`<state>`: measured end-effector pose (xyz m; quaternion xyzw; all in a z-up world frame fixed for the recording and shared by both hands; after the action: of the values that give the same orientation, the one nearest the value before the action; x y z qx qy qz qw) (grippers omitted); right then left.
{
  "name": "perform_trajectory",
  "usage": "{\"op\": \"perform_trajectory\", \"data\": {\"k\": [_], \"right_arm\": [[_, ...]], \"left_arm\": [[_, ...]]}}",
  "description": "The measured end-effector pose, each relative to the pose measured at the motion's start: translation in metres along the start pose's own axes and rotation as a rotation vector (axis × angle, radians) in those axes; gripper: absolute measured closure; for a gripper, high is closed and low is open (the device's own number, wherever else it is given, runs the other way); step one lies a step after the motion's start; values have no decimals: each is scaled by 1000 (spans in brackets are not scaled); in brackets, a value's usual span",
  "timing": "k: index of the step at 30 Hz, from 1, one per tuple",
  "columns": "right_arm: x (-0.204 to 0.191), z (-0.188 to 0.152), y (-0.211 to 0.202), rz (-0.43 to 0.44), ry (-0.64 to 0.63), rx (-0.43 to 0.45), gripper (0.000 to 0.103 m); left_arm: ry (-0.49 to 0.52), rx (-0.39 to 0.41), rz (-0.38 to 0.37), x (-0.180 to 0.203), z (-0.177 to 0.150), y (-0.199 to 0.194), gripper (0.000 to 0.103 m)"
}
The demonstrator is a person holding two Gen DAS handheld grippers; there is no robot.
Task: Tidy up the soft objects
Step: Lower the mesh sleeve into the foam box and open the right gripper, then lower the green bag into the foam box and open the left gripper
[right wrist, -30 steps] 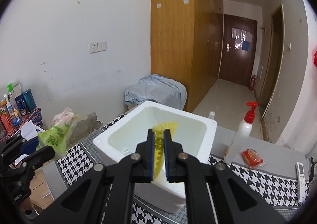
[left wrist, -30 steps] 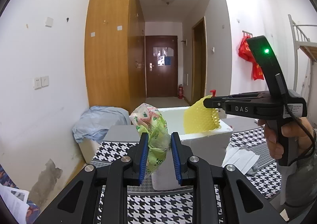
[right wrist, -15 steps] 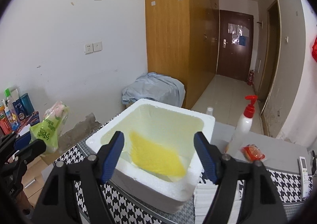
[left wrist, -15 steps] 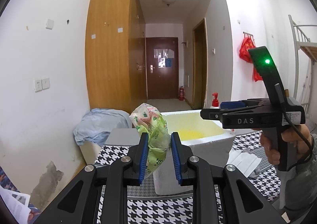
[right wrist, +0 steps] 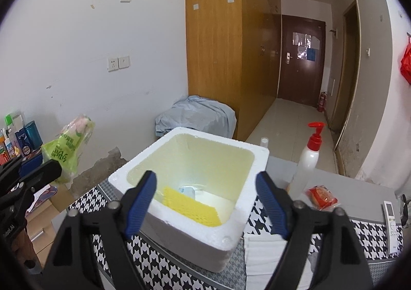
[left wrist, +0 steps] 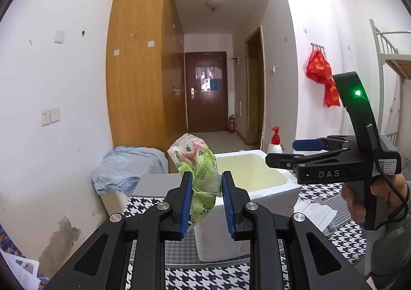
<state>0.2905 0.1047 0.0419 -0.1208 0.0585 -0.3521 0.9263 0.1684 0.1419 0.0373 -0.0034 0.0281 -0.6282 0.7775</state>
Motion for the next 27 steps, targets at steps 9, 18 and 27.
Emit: {"op": "perform_trajectory", "data": {"k": [9, 18, 27], "right_arm": [[8, -4, -8, -14, -8, 1, 10], [24, -16, -24, -52, 4, 1, 9], [45, -32, -35, -106, 13, -13, 7]], "left_arm": [[8, -8, -24, 2, 3, 14, 78], [22, -19, -62, 14, 6, 30, 78], [-2, -65, -133, 17, 3, 54, 78]]}}
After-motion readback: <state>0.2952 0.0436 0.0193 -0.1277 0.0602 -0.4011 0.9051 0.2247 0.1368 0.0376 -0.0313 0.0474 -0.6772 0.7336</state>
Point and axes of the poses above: each gripper's, at about its wrist camera, not at the fingertips, and y roughly the way its jaws point, x to its right, z to its top, the point moved 9 cm from there along y, roughly the way its jaws point, and after that the axes turned 13 degrees about x, right-handed, at the moved point
